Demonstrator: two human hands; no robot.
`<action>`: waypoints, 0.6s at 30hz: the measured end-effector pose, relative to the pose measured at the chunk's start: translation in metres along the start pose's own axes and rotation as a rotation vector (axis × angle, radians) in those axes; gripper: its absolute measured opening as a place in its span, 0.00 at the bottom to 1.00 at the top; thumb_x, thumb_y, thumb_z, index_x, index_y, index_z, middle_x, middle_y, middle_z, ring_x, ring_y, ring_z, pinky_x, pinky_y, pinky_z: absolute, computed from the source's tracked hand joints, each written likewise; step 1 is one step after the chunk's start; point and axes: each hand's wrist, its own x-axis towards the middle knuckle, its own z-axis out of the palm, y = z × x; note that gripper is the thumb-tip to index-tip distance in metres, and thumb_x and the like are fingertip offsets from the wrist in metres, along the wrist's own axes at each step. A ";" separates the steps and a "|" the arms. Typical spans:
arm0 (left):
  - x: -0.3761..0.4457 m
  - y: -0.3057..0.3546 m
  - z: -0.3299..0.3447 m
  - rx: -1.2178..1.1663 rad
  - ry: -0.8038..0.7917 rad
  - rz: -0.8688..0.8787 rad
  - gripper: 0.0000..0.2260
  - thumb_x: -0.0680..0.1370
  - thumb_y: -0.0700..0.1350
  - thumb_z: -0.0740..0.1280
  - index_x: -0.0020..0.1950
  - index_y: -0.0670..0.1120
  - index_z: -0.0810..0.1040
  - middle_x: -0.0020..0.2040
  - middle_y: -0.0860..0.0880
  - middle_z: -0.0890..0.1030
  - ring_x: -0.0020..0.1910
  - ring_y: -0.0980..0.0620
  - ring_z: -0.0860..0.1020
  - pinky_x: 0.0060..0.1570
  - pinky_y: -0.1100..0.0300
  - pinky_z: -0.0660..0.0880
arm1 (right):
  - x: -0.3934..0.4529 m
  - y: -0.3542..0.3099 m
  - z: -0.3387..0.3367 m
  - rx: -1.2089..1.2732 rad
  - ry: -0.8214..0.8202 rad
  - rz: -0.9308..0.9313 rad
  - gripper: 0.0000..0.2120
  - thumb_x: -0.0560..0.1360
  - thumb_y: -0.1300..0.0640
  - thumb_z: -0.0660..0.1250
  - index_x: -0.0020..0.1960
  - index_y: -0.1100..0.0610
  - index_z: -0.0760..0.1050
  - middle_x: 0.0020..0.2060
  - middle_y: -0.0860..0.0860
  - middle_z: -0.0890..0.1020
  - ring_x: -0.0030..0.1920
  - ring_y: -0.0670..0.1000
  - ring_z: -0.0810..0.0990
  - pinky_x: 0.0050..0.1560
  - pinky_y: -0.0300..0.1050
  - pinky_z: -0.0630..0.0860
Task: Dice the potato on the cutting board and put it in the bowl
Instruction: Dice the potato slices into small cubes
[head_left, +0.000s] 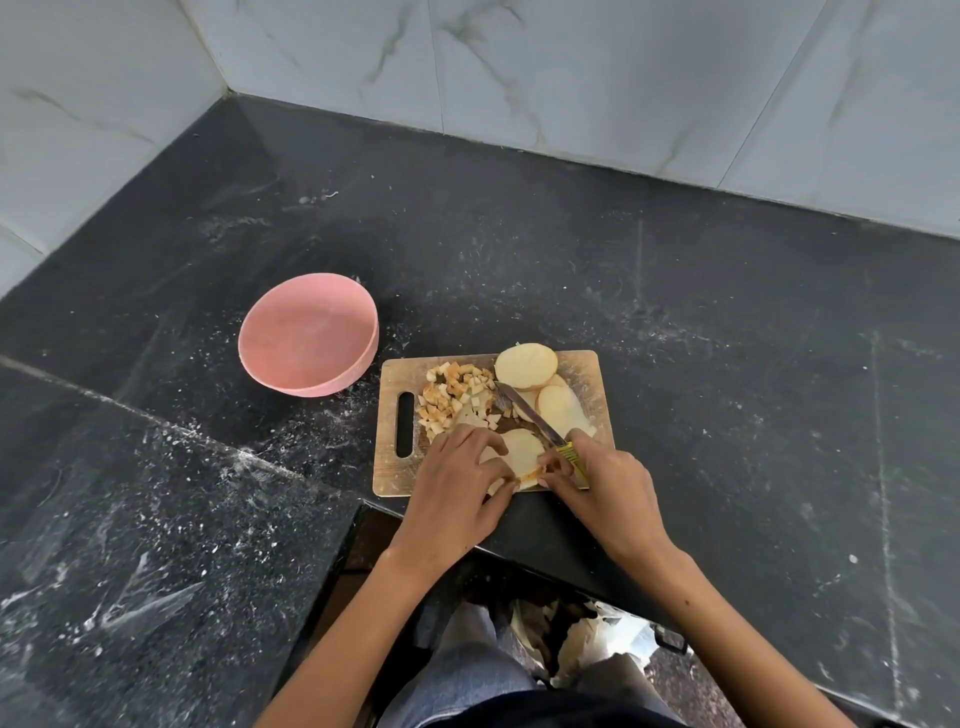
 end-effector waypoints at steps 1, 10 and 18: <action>-0.001 0.001 0.000 -0.002 -0.002 0.007 0.03 0.70 0.47 0.76 0.40 0.49 0.84 0.50 0.52 0.79 0.53 0.52 0.73 0.53 0.60 0.64 | 0.000 0.001 0.000 0.007 -0.006 -0.010 0.11 0.73 0.51 0.71 0.45 0.53 0.69 0.43 0.45 0.83 0.41 0.50 0.79 0.37 0.47 0.75; -0.010 0.007 0.004 -0.028 -0.008 0.039 0.04 0.72 0.46 0.72 0.37 0.48 0.83 0.49 0.52 0.79 0.52 0.52 0.73 0.49 0.60 0.65 | -0.008 0.003 0.000 0.088 0.020 -0.054 0.14 0.71 0.54 0.74 0.41 0.48 0.67 0.39 0.36 0.79 0.35 0.38 0.73 0.34 0.31 0.66; -0.015 0.005 0.012 -0.090 0.024 0.053 0.11 0.76 0.48 0.63 0.39 0.46 0.82 0.51 0.50 0.81 0.54 0.52 0.75 0.53 0.58 0.70 | -0.006 0.003 0.006 0.126 0.039 -0.037 0.11 0.72 0.57 0.72 0.42 0.51 0.68 0.40 0.35 0.79 0.38 0.41 0.77 0.38 0.41 0.76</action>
